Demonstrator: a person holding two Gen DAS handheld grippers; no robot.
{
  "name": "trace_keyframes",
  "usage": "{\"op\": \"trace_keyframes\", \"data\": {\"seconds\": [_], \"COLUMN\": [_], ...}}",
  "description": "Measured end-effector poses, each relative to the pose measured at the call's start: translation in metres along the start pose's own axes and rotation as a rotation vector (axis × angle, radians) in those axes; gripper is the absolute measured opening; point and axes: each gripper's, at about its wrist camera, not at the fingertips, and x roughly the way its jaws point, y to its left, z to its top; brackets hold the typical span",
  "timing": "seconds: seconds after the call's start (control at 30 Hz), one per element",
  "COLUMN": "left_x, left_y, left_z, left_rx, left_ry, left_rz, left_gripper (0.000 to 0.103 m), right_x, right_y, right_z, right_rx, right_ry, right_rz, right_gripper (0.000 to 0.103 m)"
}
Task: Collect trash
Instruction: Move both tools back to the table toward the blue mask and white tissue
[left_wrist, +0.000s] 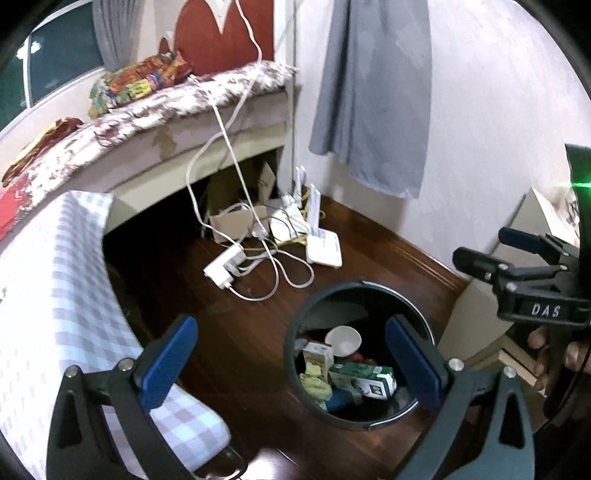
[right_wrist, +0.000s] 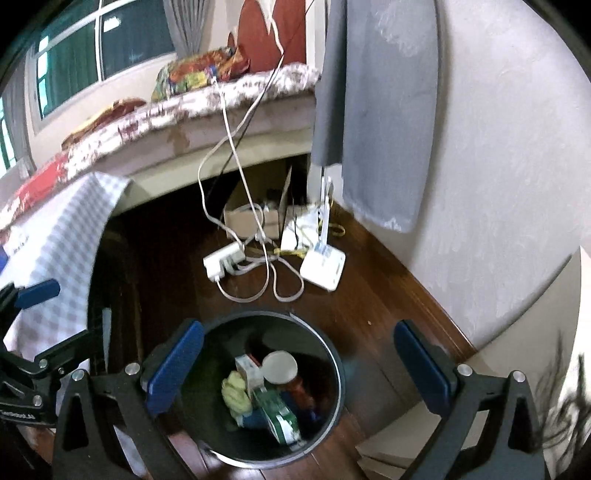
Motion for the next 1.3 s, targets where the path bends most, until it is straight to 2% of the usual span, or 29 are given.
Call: {"op": "trace_keyframes", "data": {"seconds": [0.2, 0.4, 0.6, 0.8, 0.83, 0.93, 1.1, 1.3], "left_x": [-0.021, -0.040, -0.068, -0.091, -0.096, -0.109, -0.131, -0.155], "left_y": [0.025, 0.065, 0.113, 0.168, 0.179, 0.205, 0.244, 0.298], "left_z": [0.000, -0.006, -0.018, -0.038, -0.042, -0.053, -0.075, -0.107], "left_rx": [-0.049, -0.118, -0.208, -0.291, -0.307, -0.348, -0.405, -0.501], "left_ry": [-0.052, -0.073, -0.128, -0.146, -0.148, -0.148, -0.145, -0.125], "left_rz": [0.055, 0.112, 0.164, 0.261, 0.278, 0.322, 0.396, 0.504], "left_gripper": [0.102, 0.102, 0.102, 0.102, 0.102, 0.102, 0.102, 0.098], "right_x": [-0.010, -0.011, -0.010, -0.008, -0.008, -0.009, -0.010, -0.012], "right_y": [0.014, 0.064, 0.107, 0.153, 0.167, 0.201, 0.248, 0.316], "right_z": [0.019, 0.034, 0.046, 0.054, 0.056, 0.059, 0.062, 0.060], "right_rx": [0.041, -0.011, -0.041, -0.013, -0.025, -0.101, -0.145, -0.256], "right_ry": [-0.056, -0.098, -0.125, -0.162, -0.158, -0.123, -0.104, -0.076], "right_rz": [0.047, 0.117, 0.180, 0.313, 0.344, 0.341, 0.407, 0.487], "right_gripper": [0.103, 0.103, 0.103, 0.103, 0.103, 0.103, 0.103, 0.103]}}
